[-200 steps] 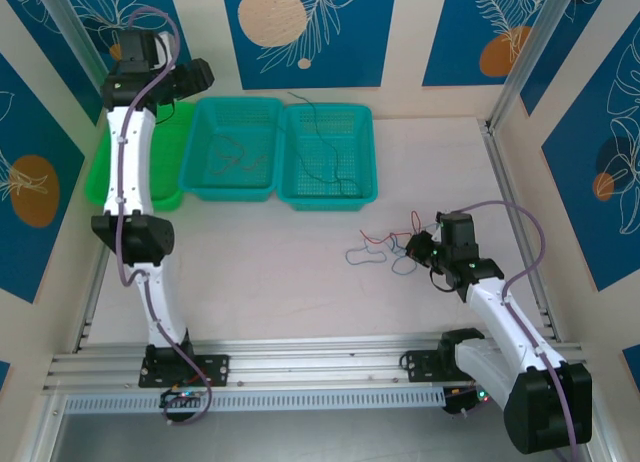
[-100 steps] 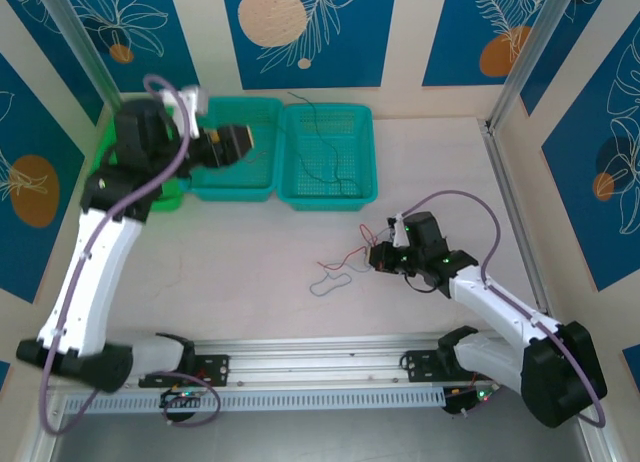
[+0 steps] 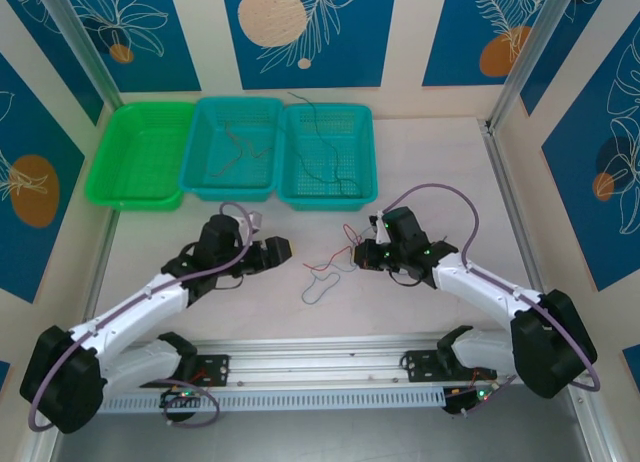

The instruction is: Untangle the cables

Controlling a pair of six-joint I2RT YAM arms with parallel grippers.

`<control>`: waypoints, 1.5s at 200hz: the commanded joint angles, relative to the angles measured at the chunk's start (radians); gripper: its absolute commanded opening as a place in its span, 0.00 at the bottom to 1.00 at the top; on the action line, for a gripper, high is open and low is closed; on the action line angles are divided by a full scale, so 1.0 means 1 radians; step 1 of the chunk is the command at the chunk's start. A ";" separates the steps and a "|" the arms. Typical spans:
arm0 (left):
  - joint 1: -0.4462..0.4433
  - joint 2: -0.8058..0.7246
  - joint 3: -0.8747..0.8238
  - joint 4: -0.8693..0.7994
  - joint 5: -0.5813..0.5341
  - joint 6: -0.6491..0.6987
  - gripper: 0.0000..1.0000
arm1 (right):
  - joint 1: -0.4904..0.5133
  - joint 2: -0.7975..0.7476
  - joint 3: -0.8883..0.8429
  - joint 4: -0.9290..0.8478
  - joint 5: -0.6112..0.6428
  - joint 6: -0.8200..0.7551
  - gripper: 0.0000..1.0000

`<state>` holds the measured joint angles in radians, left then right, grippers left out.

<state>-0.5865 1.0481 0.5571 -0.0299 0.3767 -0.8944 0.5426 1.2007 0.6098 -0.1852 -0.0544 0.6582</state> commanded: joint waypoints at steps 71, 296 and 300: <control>-0.111 0.274 0.006 0.336 -0.049 -0.155 0.63 | 0.022 0.042 0.049 0.010 0.055 0.054 0.00; -0.059 0.180 0.105 0.153 -0.051 -0.033 0.00 | -0.094 0.116 0.020 -0.206 0.320 0.226 0.39; -0.055 0.172 0.105 0.143 -0.055 -0.031 0.00 | -0.105 0.108 0.014 -0.205 0.310 0.220 0.39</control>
<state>-0.6769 1.2942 0.6090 0.2272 0.3363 -1.0004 0.5156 1.3087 0.6464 -0.2642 0.1421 0.8330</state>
